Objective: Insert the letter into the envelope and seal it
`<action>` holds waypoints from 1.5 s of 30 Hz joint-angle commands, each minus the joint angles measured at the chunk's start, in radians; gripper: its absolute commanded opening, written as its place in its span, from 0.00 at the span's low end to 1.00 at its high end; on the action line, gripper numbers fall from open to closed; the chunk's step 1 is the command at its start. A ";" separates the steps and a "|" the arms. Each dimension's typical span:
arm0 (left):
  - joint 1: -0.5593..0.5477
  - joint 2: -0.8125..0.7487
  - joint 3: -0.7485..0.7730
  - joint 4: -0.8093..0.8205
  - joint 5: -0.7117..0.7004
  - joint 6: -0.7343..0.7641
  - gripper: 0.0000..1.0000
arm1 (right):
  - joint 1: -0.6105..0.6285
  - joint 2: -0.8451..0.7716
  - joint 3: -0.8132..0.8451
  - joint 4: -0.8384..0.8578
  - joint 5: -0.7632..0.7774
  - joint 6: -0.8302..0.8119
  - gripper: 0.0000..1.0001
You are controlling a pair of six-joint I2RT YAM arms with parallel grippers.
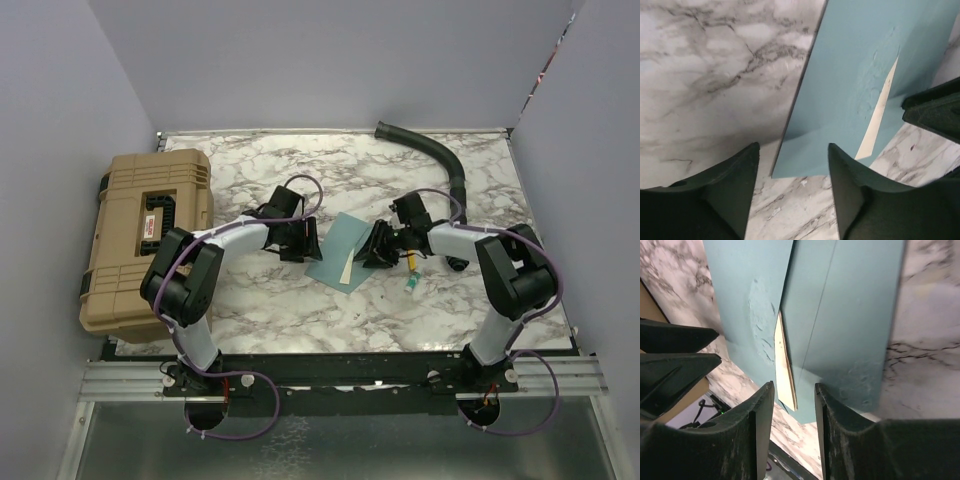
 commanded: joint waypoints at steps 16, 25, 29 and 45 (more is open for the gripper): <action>-0.063 0.069 -0.138 -0.003 0.186 0.000 0.36 | 0.099 0.064 -0.067 0.147 -0.066 0.091 0.40; -0.070 0.059 -0.156 0.032 0.182 -0.022 0.35 | 0.105 0.048 -0.075 0.148 -0.057 0.106 0.41; -0.068 0.037 -0.153 0.032 0.140 -0.021 0.35 | 0.097 -0.023 -0.039 0.012 0.048 0.044 0.41; -0.042 -0.221 -0.086 0.043 -0.208 0.008 0.52 | -0.068 -0.289 0.105 -0.459 0.682 -0.172 0.55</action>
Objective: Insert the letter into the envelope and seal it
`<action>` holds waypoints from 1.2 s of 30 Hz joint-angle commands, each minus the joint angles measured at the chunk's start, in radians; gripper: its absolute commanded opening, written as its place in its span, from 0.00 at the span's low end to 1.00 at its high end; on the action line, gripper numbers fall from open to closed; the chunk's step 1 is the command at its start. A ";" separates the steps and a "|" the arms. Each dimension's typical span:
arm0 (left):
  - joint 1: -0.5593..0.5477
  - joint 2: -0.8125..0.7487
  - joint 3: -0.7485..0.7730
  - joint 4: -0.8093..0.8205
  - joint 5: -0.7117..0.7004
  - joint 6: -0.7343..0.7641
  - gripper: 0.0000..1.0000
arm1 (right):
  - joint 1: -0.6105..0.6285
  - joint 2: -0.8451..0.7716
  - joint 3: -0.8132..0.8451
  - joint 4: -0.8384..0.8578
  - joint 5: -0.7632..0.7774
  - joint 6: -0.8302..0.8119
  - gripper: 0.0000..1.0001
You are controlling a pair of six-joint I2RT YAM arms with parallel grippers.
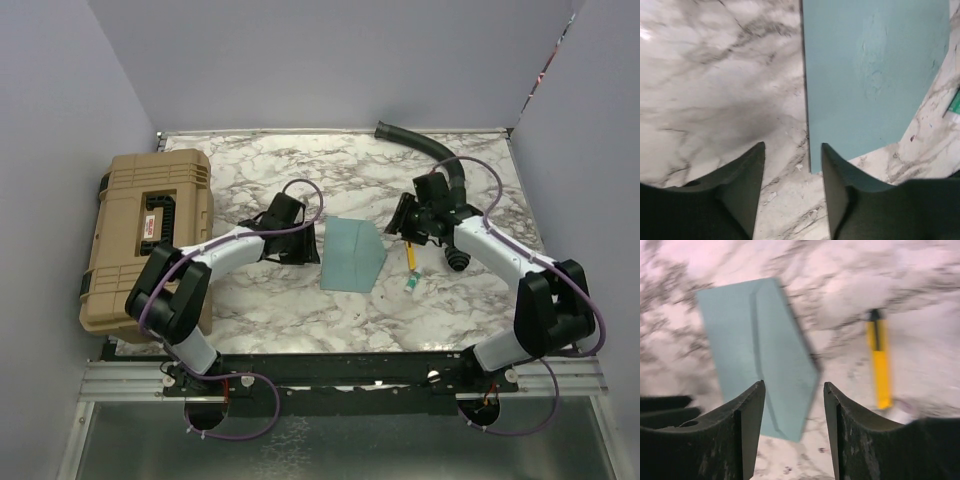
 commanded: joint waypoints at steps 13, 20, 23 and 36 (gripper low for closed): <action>0.058 -0.203 0.156 0.006 -0.399 0.083 0.99 | -0.070 0.016 -0.114 -0.281 0.165 0.093 0.52; 0.067 -0.212 0.148 0.015 -0.323 0.097 0.99 | -0.070 0.068 -0.133 -0.268 0.156 0.098 0.46; 0.066 -0.218 0.140 0.028 -0.306 0.093 0.99 | -0.070 0.084 -0.152 -0.240 0.137 0.103 0.41; 0.063 -0.217 0.180 0.218 0.083 0.021 0.97 | -0.069 -0.262 -0.064 -0.160 0.067 0.058 0.01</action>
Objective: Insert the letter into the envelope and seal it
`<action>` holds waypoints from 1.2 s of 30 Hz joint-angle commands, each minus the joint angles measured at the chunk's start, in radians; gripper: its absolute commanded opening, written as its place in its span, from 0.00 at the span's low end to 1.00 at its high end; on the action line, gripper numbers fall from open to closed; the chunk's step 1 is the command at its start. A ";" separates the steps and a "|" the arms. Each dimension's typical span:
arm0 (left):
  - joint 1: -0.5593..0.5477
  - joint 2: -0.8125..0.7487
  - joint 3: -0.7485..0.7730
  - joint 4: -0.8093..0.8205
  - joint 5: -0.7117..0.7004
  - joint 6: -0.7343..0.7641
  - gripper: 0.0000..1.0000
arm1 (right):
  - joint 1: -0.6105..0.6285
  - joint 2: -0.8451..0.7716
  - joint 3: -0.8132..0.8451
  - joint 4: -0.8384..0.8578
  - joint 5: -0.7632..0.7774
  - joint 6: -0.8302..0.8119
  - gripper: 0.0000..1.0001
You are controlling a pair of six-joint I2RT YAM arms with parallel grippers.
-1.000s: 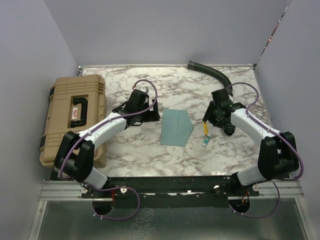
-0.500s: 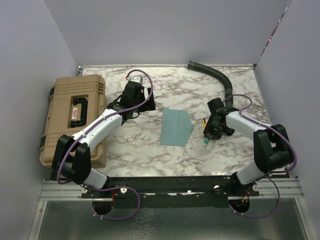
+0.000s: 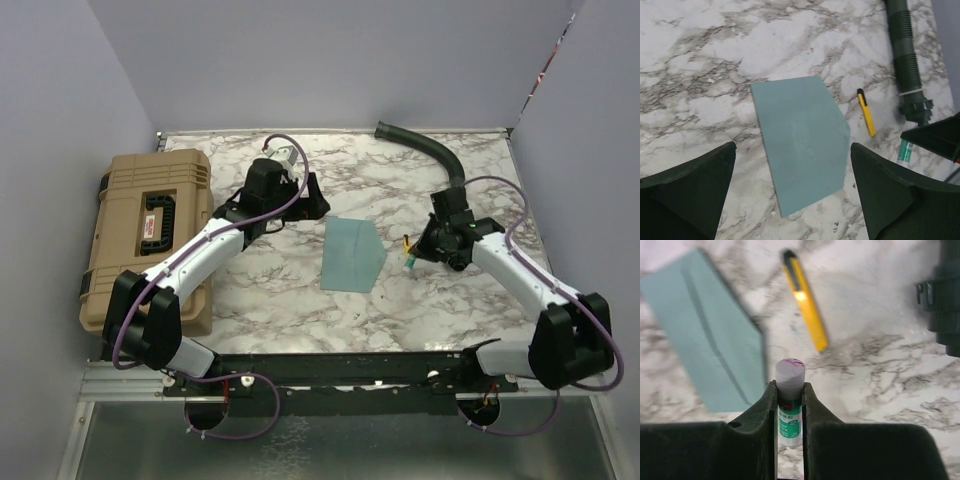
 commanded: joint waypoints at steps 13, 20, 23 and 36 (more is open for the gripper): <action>-0.096 0.129 0.169 0.402 0.437 -0.217 0.90 | 0.002 -0.157 0.105 0.828 -0.420 0.059 0.01; -0.113 0.207 0.227 0.454 0.488 -0.239 0.80 | 0.002 -0.118 0.131 0.918 -0.546 0.114 0.00; -0.129 0.223 0.216 0.466 0.479 -0.234 0.67 | 0.003 -0.106 0.132 0.915 -0.567 0.115 0.01; -0.123 0.191 0.193 0.374 0.510 0.013 0.00 | 0.002 -0.120 0.256 0.544 -0.513 -0.080 0.59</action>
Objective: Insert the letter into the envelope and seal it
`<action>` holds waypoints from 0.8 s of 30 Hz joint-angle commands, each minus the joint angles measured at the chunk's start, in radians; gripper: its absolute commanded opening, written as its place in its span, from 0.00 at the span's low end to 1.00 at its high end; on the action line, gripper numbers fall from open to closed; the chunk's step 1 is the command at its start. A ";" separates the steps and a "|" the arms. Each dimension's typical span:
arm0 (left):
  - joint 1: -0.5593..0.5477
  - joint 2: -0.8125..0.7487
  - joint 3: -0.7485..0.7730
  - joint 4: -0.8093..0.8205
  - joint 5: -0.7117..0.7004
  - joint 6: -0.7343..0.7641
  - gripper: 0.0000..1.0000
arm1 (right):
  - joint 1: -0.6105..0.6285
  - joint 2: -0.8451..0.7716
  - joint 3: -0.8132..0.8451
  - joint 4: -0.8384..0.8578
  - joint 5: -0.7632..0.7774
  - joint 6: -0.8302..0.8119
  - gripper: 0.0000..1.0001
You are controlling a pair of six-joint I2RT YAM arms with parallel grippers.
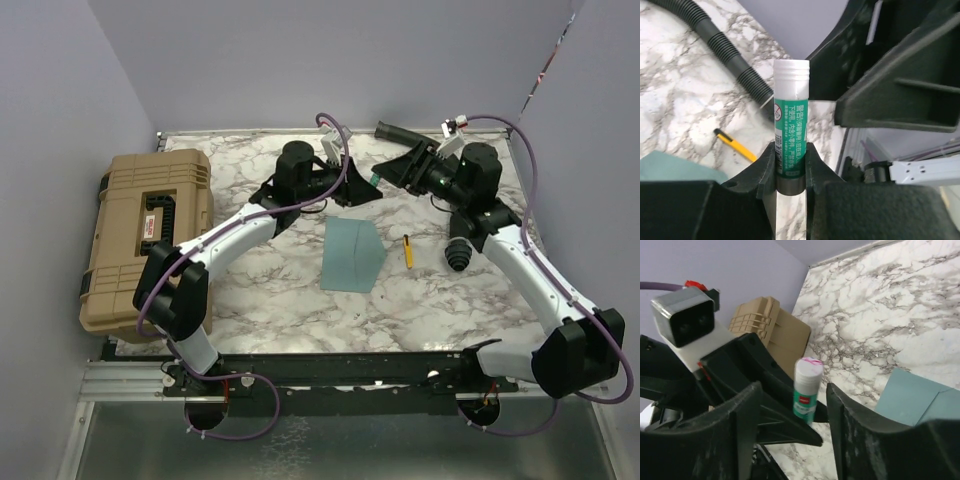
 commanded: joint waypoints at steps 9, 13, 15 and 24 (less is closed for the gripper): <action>0.011 -0.093 0.008 -0.266 0.074 0.477 0.00 | 0.007 0.088 0.344 -0.590 -0.082 -0.344 0.60; 0.010 -0.108 0.005 -0.274 0.092 0.496 0.00 | 0.007 0.123 0.365 -0.656 -0.088 -0.365 0.64; 0.011 -0.115 -0.001 -0.274 0.101 0.499 0.00 | 0.007 0.139 0.368 -0.655 -0.126 -0.356 0.64; 0.011 -0.119 -0.009 -0.274 0.128 0.502 0.00 | 0.007 0.157 0.341 -0.589 -0.241 -0.289 0.38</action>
